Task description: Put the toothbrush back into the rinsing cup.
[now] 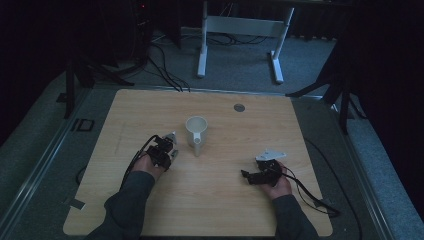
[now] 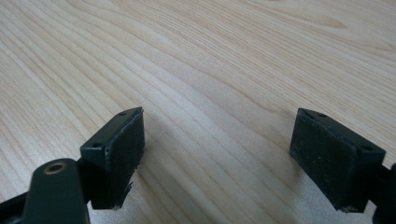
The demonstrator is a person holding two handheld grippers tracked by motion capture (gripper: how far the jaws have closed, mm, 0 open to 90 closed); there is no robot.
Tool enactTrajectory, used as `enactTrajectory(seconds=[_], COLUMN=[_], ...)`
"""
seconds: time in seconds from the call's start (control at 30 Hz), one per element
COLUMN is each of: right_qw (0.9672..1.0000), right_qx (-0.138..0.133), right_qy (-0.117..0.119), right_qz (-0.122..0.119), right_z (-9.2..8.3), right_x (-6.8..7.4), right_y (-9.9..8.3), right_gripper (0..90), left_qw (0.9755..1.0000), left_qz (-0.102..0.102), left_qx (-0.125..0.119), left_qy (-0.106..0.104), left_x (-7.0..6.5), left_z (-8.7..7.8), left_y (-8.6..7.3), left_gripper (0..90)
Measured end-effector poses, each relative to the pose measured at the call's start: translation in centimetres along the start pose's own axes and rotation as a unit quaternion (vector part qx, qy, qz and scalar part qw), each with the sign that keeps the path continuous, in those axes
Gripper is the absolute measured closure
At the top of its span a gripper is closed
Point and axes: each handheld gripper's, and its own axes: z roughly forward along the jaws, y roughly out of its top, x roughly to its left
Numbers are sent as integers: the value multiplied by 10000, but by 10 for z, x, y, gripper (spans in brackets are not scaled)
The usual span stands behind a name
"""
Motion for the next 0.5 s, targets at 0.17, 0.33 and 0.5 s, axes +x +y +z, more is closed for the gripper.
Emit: enactTrajectory(seconds=[0.17,0.33,0.5], right_qw=[10000,10000,10000], right_qx=[2,2,3], right_qy=[0,-1,0], right_qz=[-4,-6,-7], right_z=[0,0,0], right_x=[0,0,0], right_y=[0,0,0], right_gripper=[176,176,176], left_qw=[9997,9990,9982], left_qz=[-47,-37,-48], left_qx=[-208,-435,-605], left_qy=[81,86,3], left_x=[3,4,5], left_z=[-2,-10,-16], left_y=[-4,-8,-11], left_gripper=[814,815,814])
